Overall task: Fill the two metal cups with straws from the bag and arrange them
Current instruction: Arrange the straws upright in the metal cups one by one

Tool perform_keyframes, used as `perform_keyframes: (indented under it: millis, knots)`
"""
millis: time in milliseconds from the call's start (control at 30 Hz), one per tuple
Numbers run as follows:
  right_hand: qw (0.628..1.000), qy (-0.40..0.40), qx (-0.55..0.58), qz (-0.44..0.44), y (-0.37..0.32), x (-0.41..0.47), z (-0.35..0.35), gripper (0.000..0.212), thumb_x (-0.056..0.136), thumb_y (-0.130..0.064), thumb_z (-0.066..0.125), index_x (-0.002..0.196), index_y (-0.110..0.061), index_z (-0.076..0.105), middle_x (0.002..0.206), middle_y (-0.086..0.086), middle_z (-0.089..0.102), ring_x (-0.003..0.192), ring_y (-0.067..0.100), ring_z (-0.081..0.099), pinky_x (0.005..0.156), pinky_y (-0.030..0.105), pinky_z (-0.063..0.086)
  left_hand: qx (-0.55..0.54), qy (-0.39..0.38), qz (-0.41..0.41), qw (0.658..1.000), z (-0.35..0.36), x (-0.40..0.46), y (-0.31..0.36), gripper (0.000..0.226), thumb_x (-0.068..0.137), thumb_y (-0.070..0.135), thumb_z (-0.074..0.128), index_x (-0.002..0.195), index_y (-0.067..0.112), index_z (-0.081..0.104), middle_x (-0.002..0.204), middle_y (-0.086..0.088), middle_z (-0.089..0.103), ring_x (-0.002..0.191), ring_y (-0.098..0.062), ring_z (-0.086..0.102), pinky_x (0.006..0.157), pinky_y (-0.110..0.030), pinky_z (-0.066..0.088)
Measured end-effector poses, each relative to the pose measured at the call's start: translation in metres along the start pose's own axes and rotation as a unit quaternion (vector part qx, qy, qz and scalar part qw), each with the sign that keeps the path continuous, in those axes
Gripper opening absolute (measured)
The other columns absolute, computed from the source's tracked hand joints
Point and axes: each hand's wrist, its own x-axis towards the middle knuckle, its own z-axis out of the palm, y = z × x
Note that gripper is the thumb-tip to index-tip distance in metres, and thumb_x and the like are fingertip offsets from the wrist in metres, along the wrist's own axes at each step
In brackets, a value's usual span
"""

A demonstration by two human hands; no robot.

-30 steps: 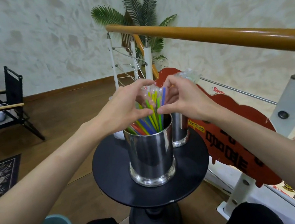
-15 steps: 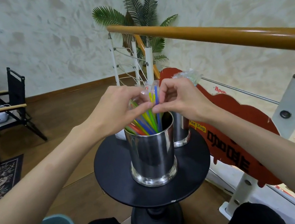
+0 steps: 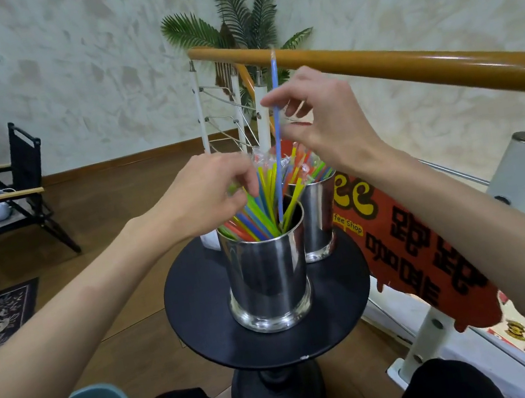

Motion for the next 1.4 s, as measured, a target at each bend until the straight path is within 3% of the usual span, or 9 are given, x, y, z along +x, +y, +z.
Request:
perform_keyframes:
  millis: [167,333,467,567,667,867,1033,1167,1400]
  knots:
    - [0.999,0.028,0.031,0.026,-0.005,0.009,-0.003,0.016,0.09,-0.018,0.074,0.103,-0.011,0.078,0.085,0.003,0.071,0.062,0.003,0.055,0.065,0.02,0.046,-0.009,-0.029,-0.038,0.999,-0.001,0.001,0.005,0.028,0.081,0.003,0.06,0.081,0.031,0.066,0.079,0.015,0.069,0.08,-0.002,0.063,0.073,-0.029,0.045]
    - [0.993,-0.096,0.038,0.055,-0.011,0.004,0.003,0.036,0.098,-0.036,0.063,0.071,-0.013,0.069,0.061,0.005,0.062,0.055,0.008,0.05,0.057,0.025,0.037,-0.035,-0.011,-0.047,0.998,-0.005,0.001,0.008,0.018,0.083,0.01,0.063,0.09,0.026,0.059,0.084,0.011,0.068,0.085,-0.01,0.065,0.078,-0.043,0.053]
    - [0.971,-0.207,0.05,0.113,-0.009,-0.003,0.009,0.024,0.095,-0.03,0.07,0.074,-0.019,0.069,0.059,-0.009,0.058,0.054,0.0,0.051,0.058,0.021,0.038,-0.06,0.028,-0.056,0.996,-0.007,0.002,0.009,0.018,0.081,0.032,0.055,0.098,0.028,0.051,0.087,0.013,0.067,0.084,-0.013,0.065,0.078,-0.049,0.054]
    - [0.956,-0.245,0.064,0.147,-0.008,-0.011,0.015,0.015,0.086,-0.028,0.081,0.09,-0.019,0.07,0.071,-0.004,0.073,0.068,0.004,0.07,0.073,0.036,0.056,-0.09,0.091,-0.072,0.989,-0.011,0.005,0.013,0.033,0.089,0.049,0.057,0.108,0.023,0.051,0.088,0.012,0.064,0.082,-0.01,0.066,0.079,-0.046,0.055]
    - [0.952,-0.267,0.038,0.146,-0.011,-0.014,0.02,0.029,0.078,-0.03,0.088,0.087,-0.018,0.063,0.071,-0.006,0.074,0.07,0.002,0.07,0.078,0.041,0.058,-0.113,0.153,-0.069,0.979,-0.011,0.012,0.016,0.029,0.099,0.04,0.059,0.114,0.015,0.054,0.086,0.01,0.064,0.078,-0.01,0.066,0.076,-0.044,0.054]
    - [0.945,-0.298,0.001,0.133,-0.015,-0.014,0.015,0.036,0.072,-0.035,0.091,0.07,-0.024,0.057,0.065,-0.008,0.063,0.057,-0.001,0.06,0.052,0.011,0.04,-0.167,0.182,-0.059,0.967,-0.01,0.02,0.022,0.031,0.098,0.03,0.065,0.122,0.012,0.057,0.089,0.003,0.069,0.076,-0.007,0.069,0.074,-0.035,0.057]
    - [0.937,-0.323,-0.03,0.129,-0.016,-0.016,0.012,0.04,0.07,-0.039,0.091,0.066,-0.02,0.056,0.065,-0.005,0.059,0.059,0.006,0.054,0.053,0.022,0.035,-0.202,0.197,-0.027,0.959,-0.007,0.017,0.031,0.046,0.095,0.012,0.068,0.135,0.01,0.047,0.094,0.007,0.067,0.079,-0.012,0.069,0.078,-0.027,0.057]
    - [0.929,-0.348,-0.031,0.121,-0.016,-0.021,0.016,0.042,0.068,-0.039,0.092,0.061,-0.02,0.055,0.06,-0.004,0.056,0.057,0.008,0.05,0.054,0.025,0.03,-0.183,0.185,-0.006,0.965,-0.004,0.016,0.032,0.055,0.09,0.004,0.066,0.139,0.012,0.043,0.093,-0.007,0.063,0.075,-0.017,0.066,0.077,-0.036,0.056]
    - [0.943,-0.318,-0.04,0.088,-0.007,-0.004,-0.005,0.047,0.06,-0.044,0.094,0.098,-0.026,0.071,0.089,-0.005,0.059,0.088,0.018,0.06,0.077,0.035,0.047,-0.069,0.073,-0.04,0.994,0.004,0.01,0.017,0.038,0.079,0.03,0.058,0.116,0.022,0.063,0.083,0.005,0.065,0.079,-0.012,0.062,0.077,-0.044,0.053]
